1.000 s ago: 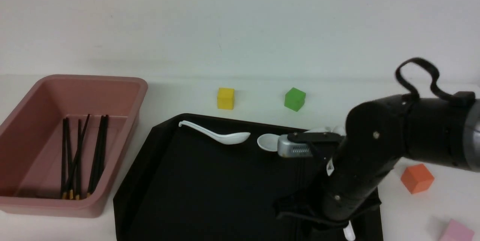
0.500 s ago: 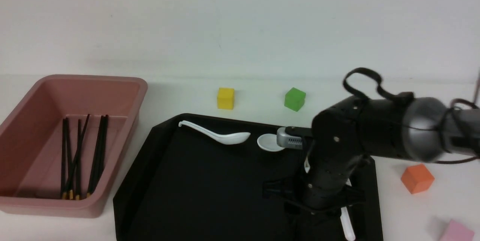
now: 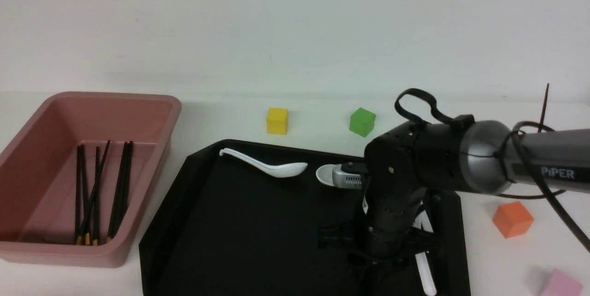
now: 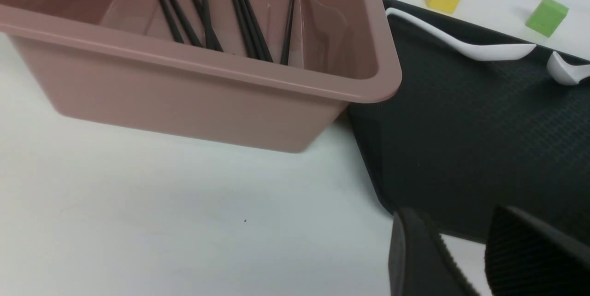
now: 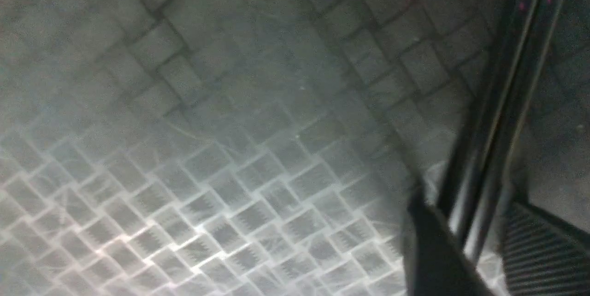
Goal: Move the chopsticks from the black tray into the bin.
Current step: Use the right arm to grab a pair of chopsticks, then use the right arm to put the chopsticks into the lunch box
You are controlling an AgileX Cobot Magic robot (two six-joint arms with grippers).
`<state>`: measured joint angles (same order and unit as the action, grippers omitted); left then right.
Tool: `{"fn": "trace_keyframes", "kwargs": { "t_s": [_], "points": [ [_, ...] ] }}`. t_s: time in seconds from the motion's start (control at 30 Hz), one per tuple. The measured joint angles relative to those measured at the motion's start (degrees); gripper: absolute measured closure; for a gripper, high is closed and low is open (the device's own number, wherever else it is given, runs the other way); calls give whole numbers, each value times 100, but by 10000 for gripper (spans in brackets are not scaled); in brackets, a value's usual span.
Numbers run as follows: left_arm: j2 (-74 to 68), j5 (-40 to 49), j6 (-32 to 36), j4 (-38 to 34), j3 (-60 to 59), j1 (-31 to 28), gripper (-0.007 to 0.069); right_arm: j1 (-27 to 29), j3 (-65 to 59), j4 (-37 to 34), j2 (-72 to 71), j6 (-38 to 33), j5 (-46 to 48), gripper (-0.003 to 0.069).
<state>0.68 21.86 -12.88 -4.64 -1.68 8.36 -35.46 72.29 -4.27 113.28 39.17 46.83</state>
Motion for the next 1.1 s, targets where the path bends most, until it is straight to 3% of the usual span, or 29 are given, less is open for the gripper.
{"fn": "trace_keyframes", "kwargs": {
  "t_s": [0.13, 0.27, 0.43, 0.63, 0.87, 1.1],
  "points": [
    [0, 0, 0, 0, 0, 0, 386, 0, 23, -2, 0, -360, 179, 534],
    [0, 0, 0, 0, 0, 0, 386, 0, 130, -12, 42, -928, 643, 531],
    [0, 0, 0, 0, 0, 0, 386, 0, 526, -86, 152, -1613, 1952, 531],
    [0, 0, 0, 0, 0, 0, 386, -5, 1400, -295, 158, -2099, 2188, 531],
    [0, 0, 0, 0, 0, 0, 386, -26, 2669, -1938, 158, -2822, 2186, 531],
    [0, 0, 0, 0, 0, 0, 386, -666, 4226, -3703, 757, -4957, 24, 531]
  ]
}}
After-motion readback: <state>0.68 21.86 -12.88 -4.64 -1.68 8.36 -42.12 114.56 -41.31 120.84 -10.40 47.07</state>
